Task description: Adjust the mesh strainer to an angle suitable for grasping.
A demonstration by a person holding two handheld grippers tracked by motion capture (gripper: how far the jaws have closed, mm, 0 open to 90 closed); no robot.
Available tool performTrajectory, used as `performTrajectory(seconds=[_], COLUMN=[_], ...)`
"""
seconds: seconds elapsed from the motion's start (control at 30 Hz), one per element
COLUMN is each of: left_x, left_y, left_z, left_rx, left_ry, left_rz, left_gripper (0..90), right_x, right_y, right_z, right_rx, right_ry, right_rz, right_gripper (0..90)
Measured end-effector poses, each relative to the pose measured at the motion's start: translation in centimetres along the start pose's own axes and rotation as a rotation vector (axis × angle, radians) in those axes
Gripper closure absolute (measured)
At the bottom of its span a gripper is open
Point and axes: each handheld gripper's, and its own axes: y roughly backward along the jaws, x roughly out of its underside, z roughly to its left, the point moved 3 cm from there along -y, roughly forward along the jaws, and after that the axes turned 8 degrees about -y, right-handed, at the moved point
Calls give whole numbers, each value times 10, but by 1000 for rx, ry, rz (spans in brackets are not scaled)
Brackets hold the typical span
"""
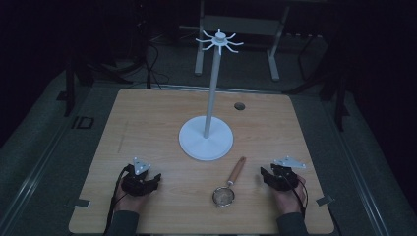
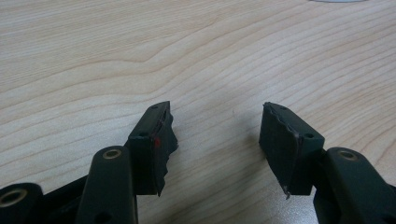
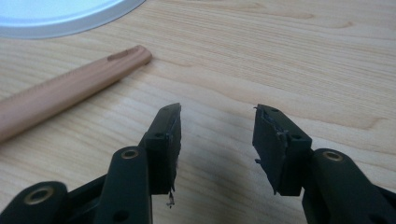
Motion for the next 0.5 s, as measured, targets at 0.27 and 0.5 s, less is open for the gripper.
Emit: performTrajectory(seconds=[0.27,0.5], left_x=[-1,-5], left_y=[1,5], left_z=[1,-5], left_rx=[5,23], left_ry=[19,30], left_rz=[-4,-23], left_gripper=[455,459], right_x=[-1,0], right_y=[1,-2], right_z=[-2,0], right_rx=[17,36], right_ry=[-9,24], right_rz=[-37,-30], right_gripper=[493,481])
